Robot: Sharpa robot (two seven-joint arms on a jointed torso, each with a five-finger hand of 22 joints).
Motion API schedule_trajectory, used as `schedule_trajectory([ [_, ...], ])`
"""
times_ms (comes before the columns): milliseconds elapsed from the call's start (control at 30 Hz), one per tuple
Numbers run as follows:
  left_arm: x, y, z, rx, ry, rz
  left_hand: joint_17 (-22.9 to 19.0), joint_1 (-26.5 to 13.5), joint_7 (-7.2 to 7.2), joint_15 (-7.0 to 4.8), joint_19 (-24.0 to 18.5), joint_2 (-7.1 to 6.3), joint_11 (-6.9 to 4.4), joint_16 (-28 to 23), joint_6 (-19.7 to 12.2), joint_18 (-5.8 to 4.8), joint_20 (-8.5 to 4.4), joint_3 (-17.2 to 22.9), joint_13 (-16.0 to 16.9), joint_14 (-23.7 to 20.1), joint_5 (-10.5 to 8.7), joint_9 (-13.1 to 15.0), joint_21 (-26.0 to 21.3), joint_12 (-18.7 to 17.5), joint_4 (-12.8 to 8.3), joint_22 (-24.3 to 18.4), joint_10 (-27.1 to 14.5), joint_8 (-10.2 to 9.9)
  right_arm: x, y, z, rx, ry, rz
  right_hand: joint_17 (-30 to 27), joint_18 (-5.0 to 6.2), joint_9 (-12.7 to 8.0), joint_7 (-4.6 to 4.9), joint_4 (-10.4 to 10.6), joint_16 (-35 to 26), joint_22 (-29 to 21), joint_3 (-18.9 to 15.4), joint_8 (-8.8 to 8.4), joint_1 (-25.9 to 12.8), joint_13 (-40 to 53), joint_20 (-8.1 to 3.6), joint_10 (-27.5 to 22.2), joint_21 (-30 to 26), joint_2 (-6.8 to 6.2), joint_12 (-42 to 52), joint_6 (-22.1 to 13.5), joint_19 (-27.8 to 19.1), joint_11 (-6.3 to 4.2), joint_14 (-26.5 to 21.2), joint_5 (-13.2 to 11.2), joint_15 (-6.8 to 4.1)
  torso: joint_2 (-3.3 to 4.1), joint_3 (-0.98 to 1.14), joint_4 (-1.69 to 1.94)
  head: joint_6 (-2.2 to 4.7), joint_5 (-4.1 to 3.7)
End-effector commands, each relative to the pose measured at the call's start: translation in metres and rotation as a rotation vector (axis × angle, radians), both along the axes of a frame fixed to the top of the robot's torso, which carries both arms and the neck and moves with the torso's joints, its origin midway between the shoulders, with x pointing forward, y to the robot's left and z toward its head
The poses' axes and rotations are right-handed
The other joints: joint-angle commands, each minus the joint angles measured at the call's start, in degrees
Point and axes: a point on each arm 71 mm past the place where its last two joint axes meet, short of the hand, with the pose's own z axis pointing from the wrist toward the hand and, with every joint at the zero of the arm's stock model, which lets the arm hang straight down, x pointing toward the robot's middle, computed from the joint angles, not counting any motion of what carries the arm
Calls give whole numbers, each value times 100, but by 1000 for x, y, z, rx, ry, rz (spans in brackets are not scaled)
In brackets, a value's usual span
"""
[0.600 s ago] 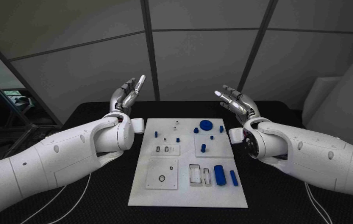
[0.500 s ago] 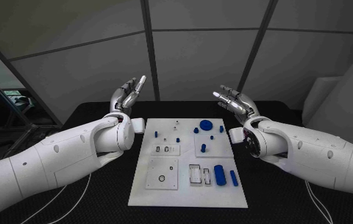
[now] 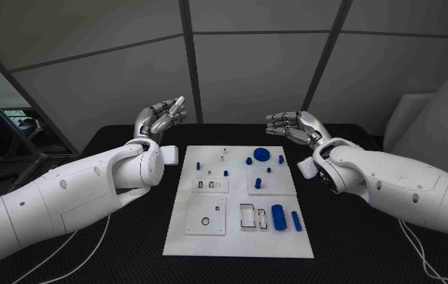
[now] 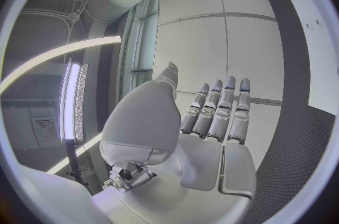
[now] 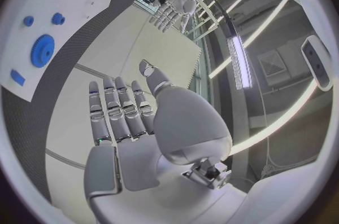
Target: Assemble the parts on the task board
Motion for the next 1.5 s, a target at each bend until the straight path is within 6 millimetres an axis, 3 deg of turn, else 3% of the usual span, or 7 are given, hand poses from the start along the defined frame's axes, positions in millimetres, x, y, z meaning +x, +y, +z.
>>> schedule_trajectory([
  [33, -2, -3, 4, 8, -20, -99, 75, 173, 363, -161, 609, 54, -139, 152, 805, 206, -42, -39, 8, 598, -7, 59, 287, 126, -178, 102, 563, 158, 3, 12, 6, -248, -89, 124, 65, 207, -8, 127, -198, 251, 225, 692, 54, 190, 13, -262, 1292, 671, -246, -17, 1191, 1191, -265, 1680, -95, -406, 25, -12, -19, -5, -2],
  [233, -13, -4, 10, 42, -18, -183, 375, 403, 178, -493, 1540, 183, -402, 403, 1406, 219, -359, -144, 25, 1755, -7, 28, 747, 199, -469, 254, 1457, 224, 16, 25, 22, -502, -142, 184, 273, 208, -3, -18, -174, 532, 567, 920, -23, 80, 20, -667, 1794, 1410, -530, -137, 1516, 1952, -461, 2789, -82, -762, 161, -29, -27, 56, -44],
  [400, -22, -10, 14, 38, -4, -246, 537, 425, 149, -576, 1792, 234, -450, 416, 1514, 214, -462, -213, -3, 2045, -11, -17, 899, 67, -536, 308, 1636, 139, 18, 35, 33, -703, -191, 167, 608, 207, -6, -92, -131, 1111, 964, 856, -91, 11, 19, -983, 1897, 2169, -651, -243, 1623, 2558, -562, 3812, -107, -954, 307, -32, -9, 115, -107],
  [500, -28, -14, 16, 32, 1, -275, 567, 403, 157, -561, 1893, 243, -436, 315, 1507, 207, -476, -262, -23, 1987, -10, -31, 973, -29, -550, 337, 1623, 76, 15, 42, 37, -805, -217, 150, 1114, 188, -12, -175, -97, 1999, 1253, 941, -176, -80, 14, -1112, 1988, 2674, -706, -284, 1712, 2708, -612, 3864, -304, -1049, 411, -31, 6, 162, -115],
  [733, -38, -20, 20, 21, 6, -314, 647, 387, 162, -567, 2070, 254, -428, 233, 1508, 205, -505, -339, -36, 2020, -10, -33, 1147, -163, -591, 416, 1610, -11, 7, 57, 41, -982, -259, 136, 2357, 199, -10, -251, 81, 3655, 1549, 1257, -303, -366, 20, -1120, 1935, 3209, -988, -275, 1773, 2788, -685, 3855, -376, -1042, 634, -42, 26, 233, -145],
  [1000, -46, -24, 25, 12, 4, -338, 682, 379, 164, -570, 2106, 258, -425, 213, 1504, 202, -517, -369, -39, 2038, -9, -34, 1209, -210, -606, 447, 1601, -44, 4, 63, 43, -1026, -286, 131, 3803, 204, -11, -271, 252, 4975, 1685, 1456, -309, -389, 28, -1105, 1629, 3475, -1213, -251, 1693, 2835, -642, 3826, -376, -1010, 814, -54, 31, 281, -149],
  [1500, -53, -29, 29, 3, -4, -360, 706, 349, 172, -566, 2113, 262, -418, 193, 1501, 197, -520, -399, -40, 2041, -10, -34, 1245, -243, -602, 466, 1595, -68, 7, 75, 41, -1039, -283, 138, 4526, 199, -17, -321, 454, 5652, 1780, 1604, -322, -320, 23, -1083, 1488, 3664, -1327, -259, 1591, 2821, -629, 3753, -360, -1000, 923, -85, 79, 304, -190],
])
